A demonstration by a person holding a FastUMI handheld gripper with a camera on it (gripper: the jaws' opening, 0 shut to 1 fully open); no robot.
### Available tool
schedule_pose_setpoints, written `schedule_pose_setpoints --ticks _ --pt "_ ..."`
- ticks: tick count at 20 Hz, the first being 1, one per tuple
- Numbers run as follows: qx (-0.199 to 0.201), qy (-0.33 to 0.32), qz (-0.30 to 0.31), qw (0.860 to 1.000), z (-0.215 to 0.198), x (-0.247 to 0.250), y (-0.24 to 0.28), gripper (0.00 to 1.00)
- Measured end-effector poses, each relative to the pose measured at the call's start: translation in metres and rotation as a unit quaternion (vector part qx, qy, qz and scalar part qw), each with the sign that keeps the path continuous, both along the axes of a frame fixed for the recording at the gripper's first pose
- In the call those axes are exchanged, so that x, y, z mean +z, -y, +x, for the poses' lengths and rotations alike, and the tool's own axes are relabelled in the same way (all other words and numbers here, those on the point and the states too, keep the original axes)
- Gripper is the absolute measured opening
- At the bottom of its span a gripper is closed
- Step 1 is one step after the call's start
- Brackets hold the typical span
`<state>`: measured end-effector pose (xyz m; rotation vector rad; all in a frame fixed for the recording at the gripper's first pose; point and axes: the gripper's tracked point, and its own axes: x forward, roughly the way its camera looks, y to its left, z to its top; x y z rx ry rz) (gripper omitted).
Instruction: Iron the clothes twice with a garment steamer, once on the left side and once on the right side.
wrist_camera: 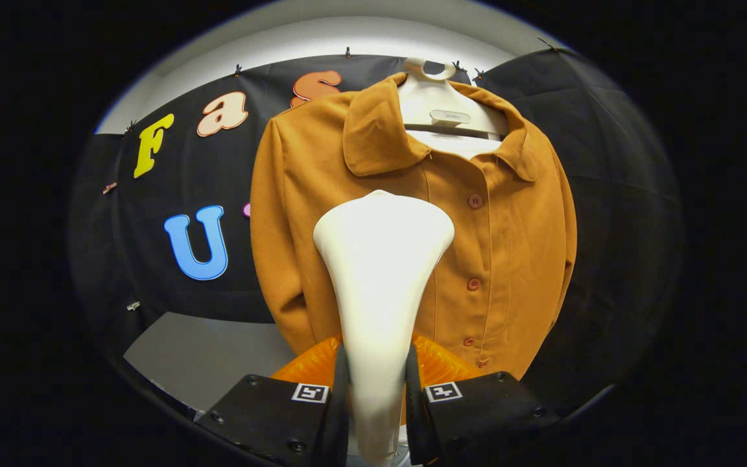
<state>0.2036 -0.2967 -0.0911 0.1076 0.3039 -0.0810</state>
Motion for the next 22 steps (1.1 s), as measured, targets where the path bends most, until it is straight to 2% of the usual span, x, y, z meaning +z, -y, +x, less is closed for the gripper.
schedule_pose_setpoints --ticks 11,22 --pt "0.013 -0.085 0.022 0.996 -0.005 -0.076 0.007 0.39" --pt "0.002 -0.185 0.042 0.982 -0.027 -0.161 0.012 0.39"
